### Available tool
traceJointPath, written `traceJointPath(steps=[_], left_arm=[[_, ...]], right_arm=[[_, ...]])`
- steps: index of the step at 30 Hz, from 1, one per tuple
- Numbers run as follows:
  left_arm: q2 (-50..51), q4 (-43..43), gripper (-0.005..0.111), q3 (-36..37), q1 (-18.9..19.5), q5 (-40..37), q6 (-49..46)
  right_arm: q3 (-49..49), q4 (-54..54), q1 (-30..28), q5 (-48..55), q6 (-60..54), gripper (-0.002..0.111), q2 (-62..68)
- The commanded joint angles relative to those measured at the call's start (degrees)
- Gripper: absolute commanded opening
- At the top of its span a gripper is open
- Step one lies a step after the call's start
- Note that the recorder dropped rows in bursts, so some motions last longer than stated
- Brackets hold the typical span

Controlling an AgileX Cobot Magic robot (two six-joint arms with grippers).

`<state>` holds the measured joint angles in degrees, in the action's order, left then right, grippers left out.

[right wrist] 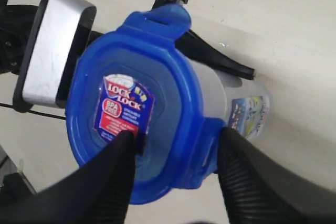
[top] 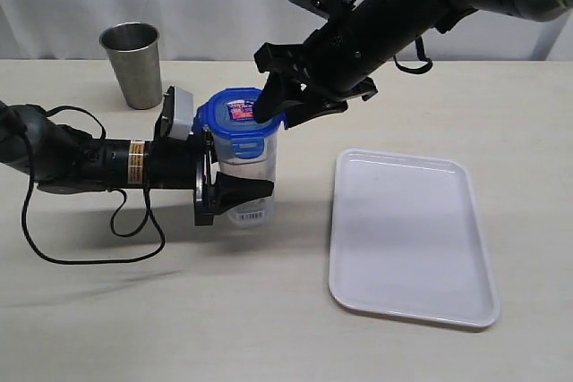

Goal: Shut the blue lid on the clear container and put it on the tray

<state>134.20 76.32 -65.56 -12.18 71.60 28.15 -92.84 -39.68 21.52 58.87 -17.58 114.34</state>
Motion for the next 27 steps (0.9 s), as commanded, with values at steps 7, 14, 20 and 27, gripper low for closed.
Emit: traceJointPath(steps=[7,14,20,27], left_arm=[[0.05,0.87,0.0,0.07,-0.54,-1.63,0.64],[0.05,0.87,0.0,0.07,-0.54,-1.63,0.64],[0.05,0.99,0.0,0.07,-0.54,-1.63,0.64],[0.05,0.99,0.0,0.07,-0.54,-1.63,0.64]], right_arm=[[0.58,0.25,0.64,3.76,-3.58,0.03,3.76],[0.23,2.04,0.53,3.54,-7.66,0.052,0.21],[0.23,5.3,0.53,0.79,-8.35,0.054,-4.01],[0.23,5.61,0.53,-1.13,-11.37,0.054,-9.24]])
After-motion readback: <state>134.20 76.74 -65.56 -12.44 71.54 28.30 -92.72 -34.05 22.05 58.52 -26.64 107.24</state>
